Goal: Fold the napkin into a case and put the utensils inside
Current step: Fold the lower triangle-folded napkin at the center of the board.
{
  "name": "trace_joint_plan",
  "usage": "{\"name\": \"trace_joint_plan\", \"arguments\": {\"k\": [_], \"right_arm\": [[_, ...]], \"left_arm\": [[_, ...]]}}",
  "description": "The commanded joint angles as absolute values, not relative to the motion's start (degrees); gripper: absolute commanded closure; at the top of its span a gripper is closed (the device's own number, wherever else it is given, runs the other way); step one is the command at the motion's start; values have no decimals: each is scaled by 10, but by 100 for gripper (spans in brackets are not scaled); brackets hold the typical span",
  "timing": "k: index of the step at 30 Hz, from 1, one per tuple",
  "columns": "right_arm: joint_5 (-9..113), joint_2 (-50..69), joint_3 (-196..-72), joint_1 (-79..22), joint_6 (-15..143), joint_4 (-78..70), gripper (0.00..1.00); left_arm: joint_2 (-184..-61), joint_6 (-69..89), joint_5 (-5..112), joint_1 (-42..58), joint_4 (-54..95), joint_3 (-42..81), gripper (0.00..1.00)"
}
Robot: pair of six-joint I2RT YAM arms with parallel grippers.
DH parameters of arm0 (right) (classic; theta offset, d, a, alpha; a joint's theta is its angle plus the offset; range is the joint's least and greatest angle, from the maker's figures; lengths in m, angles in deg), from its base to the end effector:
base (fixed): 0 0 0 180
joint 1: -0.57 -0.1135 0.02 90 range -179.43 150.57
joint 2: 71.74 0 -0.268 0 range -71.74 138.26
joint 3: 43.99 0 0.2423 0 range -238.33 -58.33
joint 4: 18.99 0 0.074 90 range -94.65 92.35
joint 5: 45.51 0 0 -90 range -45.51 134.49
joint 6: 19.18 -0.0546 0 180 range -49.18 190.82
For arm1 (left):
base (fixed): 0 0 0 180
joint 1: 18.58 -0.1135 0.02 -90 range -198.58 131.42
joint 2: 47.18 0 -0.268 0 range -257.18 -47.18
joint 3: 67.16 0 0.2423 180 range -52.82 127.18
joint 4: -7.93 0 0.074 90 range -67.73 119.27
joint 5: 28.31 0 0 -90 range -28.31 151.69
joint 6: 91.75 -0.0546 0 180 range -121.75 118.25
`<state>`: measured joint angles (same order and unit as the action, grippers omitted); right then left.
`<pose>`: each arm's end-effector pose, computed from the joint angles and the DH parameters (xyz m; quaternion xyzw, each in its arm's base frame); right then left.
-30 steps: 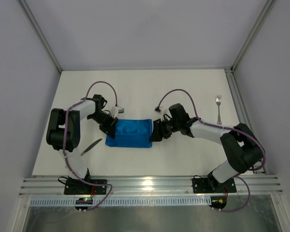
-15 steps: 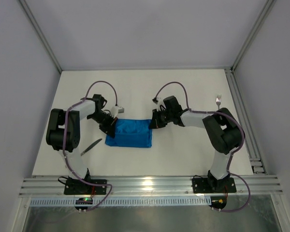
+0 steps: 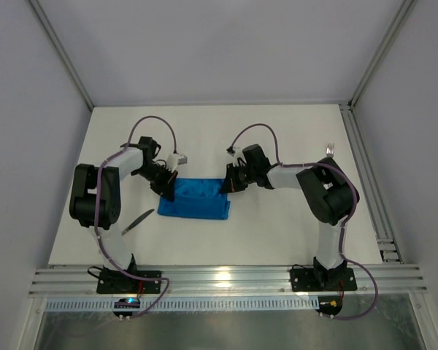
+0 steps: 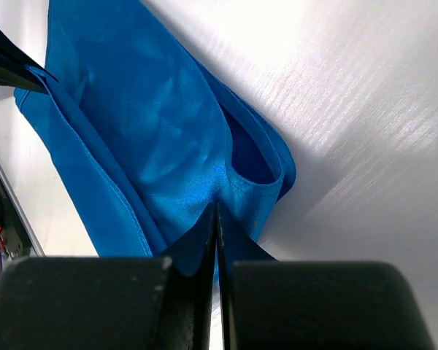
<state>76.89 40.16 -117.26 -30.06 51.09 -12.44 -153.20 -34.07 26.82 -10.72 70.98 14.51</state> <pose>0.3240 0.2259 0.1257 -0.1902 0.8737 0.3892 0.2216 0.3128 -0.0747 0.1525 0.3340 0.8934 -0.2882 0.0846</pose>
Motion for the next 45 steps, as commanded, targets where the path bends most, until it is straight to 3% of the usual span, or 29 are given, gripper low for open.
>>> {"name": "trace_joint_plan", "arguments": {"k": [1, 8, 15, 22, 29, 45], "right_arm": [[750, 414, -1183, -305, 532, -103, 96], [763, 380, -1205, -304, 570, -57, 96], [691, 301, -1257, -323, 641, 45, 96], [715, 257, -1200, -372, 609, -16, 96], [743, 296, -1198, -385, 544, -97, 96], [653, 453, -1275, -346, 445, -54, 96]], "left_arm": [[-1516, -332, 282, -110, 696, 163, 100], [-1541, -324, 317, -110, 690, 153, 100], [-1542, -315, 320, -110, 682, 148, 100], [-1541, -316, 309, -110, 685, 142, 99], [-1517, -344, 279, -109, 733, 152, 100], [-1505, -395, 265, -105, 781, 146, 100]]}}
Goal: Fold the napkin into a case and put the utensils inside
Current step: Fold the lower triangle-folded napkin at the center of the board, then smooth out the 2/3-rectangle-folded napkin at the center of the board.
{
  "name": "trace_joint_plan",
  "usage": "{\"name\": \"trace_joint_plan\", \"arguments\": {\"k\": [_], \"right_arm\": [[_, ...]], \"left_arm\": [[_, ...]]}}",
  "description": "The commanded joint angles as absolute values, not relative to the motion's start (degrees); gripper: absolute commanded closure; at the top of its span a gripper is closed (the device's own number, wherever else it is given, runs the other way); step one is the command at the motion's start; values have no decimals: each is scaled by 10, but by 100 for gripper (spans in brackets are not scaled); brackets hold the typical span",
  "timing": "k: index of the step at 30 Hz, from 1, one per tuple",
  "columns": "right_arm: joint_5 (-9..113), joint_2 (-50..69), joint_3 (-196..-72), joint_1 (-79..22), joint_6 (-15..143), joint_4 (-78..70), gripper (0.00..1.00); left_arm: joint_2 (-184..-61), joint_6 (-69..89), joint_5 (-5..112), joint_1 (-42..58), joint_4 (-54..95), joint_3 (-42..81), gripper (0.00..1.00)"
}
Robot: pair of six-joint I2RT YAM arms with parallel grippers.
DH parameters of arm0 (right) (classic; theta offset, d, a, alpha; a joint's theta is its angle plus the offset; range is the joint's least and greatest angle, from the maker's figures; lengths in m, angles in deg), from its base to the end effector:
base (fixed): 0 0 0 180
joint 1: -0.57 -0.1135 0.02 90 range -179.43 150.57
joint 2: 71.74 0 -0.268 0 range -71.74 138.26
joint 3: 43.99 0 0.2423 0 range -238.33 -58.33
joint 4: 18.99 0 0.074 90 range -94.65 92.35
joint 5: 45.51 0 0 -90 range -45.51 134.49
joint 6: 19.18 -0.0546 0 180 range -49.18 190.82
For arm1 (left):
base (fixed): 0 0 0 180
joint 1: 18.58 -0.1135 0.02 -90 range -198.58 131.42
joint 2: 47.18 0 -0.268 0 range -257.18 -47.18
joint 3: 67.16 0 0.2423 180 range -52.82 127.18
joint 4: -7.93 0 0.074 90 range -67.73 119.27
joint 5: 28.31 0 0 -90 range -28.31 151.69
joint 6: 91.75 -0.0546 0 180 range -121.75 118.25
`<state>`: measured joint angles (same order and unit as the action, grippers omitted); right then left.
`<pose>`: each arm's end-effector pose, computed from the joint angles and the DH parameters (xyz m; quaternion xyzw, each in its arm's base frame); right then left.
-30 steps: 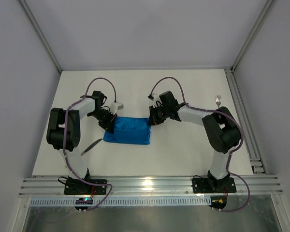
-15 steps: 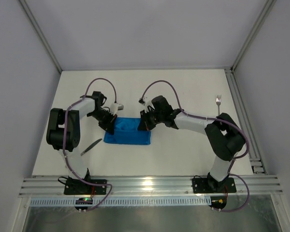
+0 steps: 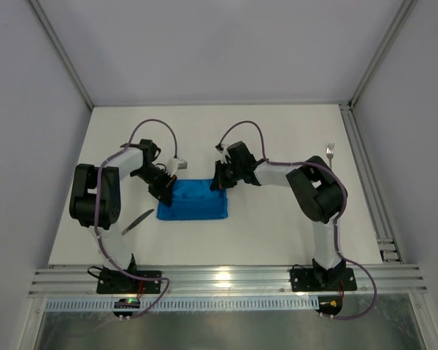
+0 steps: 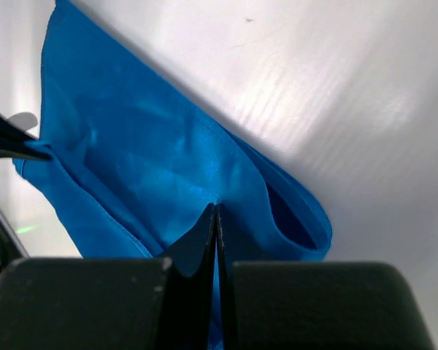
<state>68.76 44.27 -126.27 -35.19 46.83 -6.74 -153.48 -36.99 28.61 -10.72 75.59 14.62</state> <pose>0.3318 0.2666 0.1308 -0.1713 0.8935 0.3515 0.2206 0.3041 -0.0721 0.1505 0.3470 0.8934 -0.2809 0.0496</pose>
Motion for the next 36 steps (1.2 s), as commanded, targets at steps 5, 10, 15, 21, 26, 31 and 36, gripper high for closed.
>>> {"name": "trace_joint_plan", "arguments": {"k": [5, 10, 15, 21, 26, 31, 36], "right_arm": [[640, 452, -1262, -342, 436, -55, 96], [648, 447, -1263, -342, 438, -58, 96], [659, 435, -1264, -341, 450, -54, 96], [669, 354, -1282, -350, 507, -27, 96], [672, 284, -1262, -378, 542, -24, 96], [717, 270, -1178, -396, 496, -86, 96], [738, 292, -1110, -400, 461, -159, 96]], "left_arm": [[-1501, -406, 264, -102, 785, 126, 100], [-1519, -400, 271, -101, 776, 114, 100], [-1529, -367, 277, -100, 747, 115, 100], [-1529, -361, 275, -101, 742, 121, 100], [-1532, -359, 273, -101, 739, 120, 100], [-1528, -351, 272, -101, 730, 120, 92], [-1519, -349, 276, -101, 726, 114, 83]]}}
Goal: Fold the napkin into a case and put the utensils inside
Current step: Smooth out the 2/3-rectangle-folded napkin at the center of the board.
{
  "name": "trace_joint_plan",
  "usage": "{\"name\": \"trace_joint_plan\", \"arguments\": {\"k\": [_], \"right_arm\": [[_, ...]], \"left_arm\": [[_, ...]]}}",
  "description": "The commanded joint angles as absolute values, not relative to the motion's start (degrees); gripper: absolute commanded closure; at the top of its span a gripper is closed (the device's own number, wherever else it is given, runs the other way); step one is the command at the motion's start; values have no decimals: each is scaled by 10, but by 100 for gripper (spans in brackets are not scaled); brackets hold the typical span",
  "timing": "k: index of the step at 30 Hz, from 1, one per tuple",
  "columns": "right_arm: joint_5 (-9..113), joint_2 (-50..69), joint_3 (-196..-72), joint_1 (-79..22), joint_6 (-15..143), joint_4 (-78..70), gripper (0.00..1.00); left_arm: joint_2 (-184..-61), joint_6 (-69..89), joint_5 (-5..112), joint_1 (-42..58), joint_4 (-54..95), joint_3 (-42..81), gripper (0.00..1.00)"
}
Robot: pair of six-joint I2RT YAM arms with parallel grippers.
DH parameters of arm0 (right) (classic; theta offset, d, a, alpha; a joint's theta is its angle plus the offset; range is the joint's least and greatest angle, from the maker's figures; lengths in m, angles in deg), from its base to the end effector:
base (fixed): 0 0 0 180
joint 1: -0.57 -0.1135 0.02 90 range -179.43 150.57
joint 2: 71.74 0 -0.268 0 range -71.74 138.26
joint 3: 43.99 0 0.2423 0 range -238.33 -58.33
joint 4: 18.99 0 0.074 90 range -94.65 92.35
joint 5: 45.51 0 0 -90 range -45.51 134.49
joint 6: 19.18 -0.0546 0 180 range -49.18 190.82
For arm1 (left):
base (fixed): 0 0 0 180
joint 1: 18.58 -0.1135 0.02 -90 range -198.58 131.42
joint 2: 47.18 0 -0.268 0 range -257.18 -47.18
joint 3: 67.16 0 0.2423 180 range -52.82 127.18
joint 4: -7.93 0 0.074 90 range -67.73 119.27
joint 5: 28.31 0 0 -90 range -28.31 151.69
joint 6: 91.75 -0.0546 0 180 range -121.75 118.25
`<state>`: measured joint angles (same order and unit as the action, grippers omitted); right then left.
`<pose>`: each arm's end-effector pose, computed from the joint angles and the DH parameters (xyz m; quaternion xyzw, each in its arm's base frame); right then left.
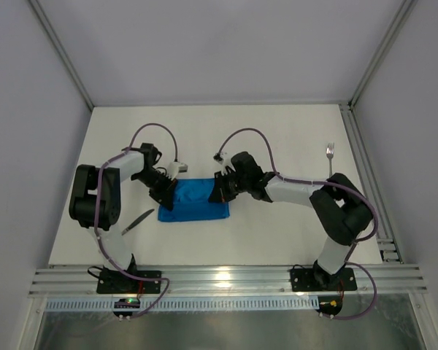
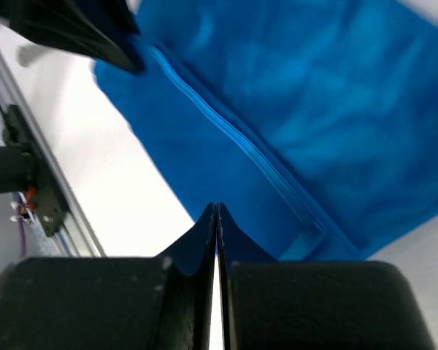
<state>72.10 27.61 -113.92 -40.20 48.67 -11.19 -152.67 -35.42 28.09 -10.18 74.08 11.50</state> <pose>0.2652 0.2621 0.1849 -0.2454 0.8413 0.4076 0.2566 0.2939 -0.0739 0.1431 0.3365 0.8959 -0.2874 0.0389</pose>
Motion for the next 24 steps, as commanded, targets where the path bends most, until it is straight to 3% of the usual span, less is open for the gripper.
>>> {"name": "trace_joint_plan", "arguments": {"k": [1, 4, 6, 11, 13, 17, 20, 21, 24], "right_arm": [[731, 301, -1107, -400, 463, -160, 96], [717, 321, -1103, -399, 460, -153, 96], [710, 329, -1103, -398, 459, -143, 96], [695, 347, -1090, -394, 445, -135, 96], [691, 347, -1086, -394, 444, -133, 96], [692, 348, -1089, -393, 444, -130, 96], [692, 350, -1094, -393, 447, -126, 96], [692, 350, -1095, -393, 448, -126, 96], [688, 350, -1093, -393, 449, -123, 96]], "left_arm": [[-1518, -347, 276, -101, 725, 113, 82], [-1512, -346, 279, -101, 725, 112, 75], [-1503, -340, 285, -101, 722, 113, 62], [-1446, -318, 283, -110, 703, 114, 50], [-1411, -307, 283, -115, 686, 115, 39], [-1369, -276, 285, -137, 647, 112, 35], [-1347, -251, 272, -142, 620, 103, 48], [-1345, -255, 267, -139, 624, 100, 67], [-1356, -293, 358, -84, 652, 81, 88]]}}
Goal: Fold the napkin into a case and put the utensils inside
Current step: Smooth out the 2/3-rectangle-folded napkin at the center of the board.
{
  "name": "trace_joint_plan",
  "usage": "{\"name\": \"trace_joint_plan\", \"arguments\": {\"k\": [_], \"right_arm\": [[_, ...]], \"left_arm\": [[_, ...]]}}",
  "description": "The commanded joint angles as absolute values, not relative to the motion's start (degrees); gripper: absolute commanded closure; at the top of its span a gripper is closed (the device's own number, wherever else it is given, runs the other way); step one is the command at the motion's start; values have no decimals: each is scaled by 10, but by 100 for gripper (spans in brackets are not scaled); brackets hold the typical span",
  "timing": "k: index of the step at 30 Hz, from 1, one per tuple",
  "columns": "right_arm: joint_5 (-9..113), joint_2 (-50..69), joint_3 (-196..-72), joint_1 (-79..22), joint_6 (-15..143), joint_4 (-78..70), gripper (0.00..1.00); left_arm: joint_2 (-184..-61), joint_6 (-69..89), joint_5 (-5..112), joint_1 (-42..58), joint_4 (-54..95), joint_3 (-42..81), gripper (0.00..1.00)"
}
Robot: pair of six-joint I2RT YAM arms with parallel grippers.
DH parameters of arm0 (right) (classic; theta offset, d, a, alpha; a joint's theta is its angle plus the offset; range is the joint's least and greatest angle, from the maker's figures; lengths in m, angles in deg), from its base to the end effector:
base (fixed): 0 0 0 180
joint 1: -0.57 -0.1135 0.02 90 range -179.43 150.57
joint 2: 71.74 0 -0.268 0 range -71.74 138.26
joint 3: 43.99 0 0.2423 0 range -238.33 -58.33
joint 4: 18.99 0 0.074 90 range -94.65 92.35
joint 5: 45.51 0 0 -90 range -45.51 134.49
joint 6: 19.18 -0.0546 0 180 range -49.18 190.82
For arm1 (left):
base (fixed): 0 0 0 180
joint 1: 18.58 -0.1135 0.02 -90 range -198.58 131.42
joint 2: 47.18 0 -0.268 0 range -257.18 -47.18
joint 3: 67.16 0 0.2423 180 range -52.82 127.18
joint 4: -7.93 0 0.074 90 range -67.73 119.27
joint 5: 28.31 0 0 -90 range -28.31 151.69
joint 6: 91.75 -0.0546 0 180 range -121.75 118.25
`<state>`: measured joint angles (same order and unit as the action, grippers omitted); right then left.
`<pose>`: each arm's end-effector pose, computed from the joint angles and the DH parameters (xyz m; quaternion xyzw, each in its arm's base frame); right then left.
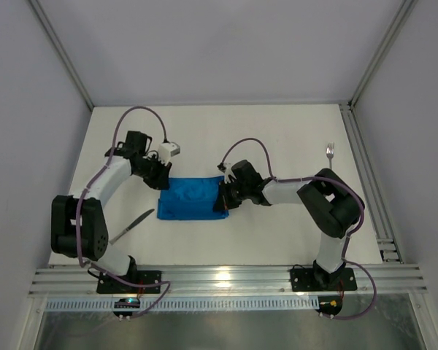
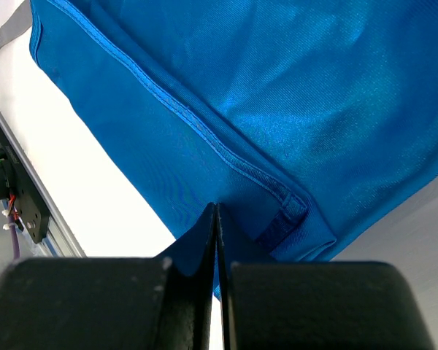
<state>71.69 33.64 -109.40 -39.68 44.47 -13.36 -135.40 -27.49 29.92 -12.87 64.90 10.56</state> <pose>0.2606 0.2533 0.1287 -0.1971 0.8825 0.3836 0.1874 0.2917 -0.0581 0.2260 0.3071 0.8935 -0.2317 0.2317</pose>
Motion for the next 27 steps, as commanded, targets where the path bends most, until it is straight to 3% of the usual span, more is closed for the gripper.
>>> {"name": "trace_joint_plan", "arguments": {"k": [1, 8, 17, 27], "right_arm": [[687, 350, -1093, -394, 449, -123, 96], [702, 345, -1096, -393, 445, -130, 96], [741, 305, -1168, -389, 430, -126, 96], [658, 410, -1261, -359, 379, -97, 96]], "left_arm": [[-1362, -300, 374, -53, 653, 71, 90], [-1407, -301, 448, -28, 597, 17, 78], [-1415, -307, 447, -8, 582, -8, 77], [-1376, -327, 446, 11, 558, -38, 76]]}}
